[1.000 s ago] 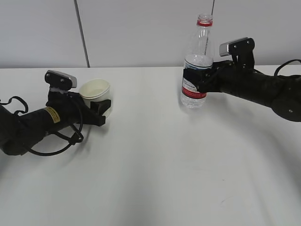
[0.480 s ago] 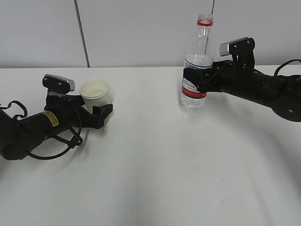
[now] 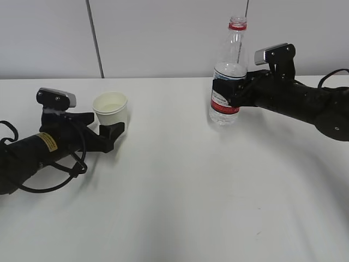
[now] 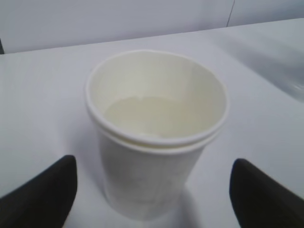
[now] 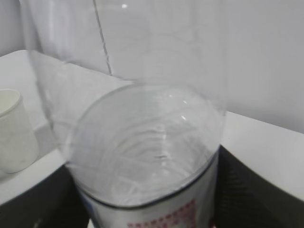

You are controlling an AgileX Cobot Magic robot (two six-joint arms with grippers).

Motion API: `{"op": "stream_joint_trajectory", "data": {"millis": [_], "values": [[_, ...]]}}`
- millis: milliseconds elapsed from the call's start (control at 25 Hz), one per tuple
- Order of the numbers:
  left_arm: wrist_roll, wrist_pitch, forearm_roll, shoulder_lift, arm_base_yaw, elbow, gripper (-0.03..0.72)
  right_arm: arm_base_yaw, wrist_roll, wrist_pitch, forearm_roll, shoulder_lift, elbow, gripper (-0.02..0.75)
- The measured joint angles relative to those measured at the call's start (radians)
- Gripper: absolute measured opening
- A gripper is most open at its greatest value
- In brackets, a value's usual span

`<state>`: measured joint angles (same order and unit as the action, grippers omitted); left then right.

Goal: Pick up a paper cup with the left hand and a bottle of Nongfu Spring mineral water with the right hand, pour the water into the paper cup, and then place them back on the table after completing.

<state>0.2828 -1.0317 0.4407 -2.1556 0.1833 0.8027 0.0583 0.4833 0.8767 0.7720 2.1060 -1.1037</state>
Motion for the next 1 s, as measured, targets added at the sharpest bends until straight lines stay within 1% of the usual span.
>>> {"op": "stream_joint_trajectory", "data": {"millis": [320,1000], "values": [[0.000,-0.007,-0.011,0.056,0.000,-0.062,0.590,0.000,-0.004,0.000,-0.004,0.035,0.000,0.482],[0.000,-0.008,-0.008,0.076,0.000,-0.067,0.587,0.000,-0.041,0.046,-0.023,0.089,-0.002,0.482]]}}
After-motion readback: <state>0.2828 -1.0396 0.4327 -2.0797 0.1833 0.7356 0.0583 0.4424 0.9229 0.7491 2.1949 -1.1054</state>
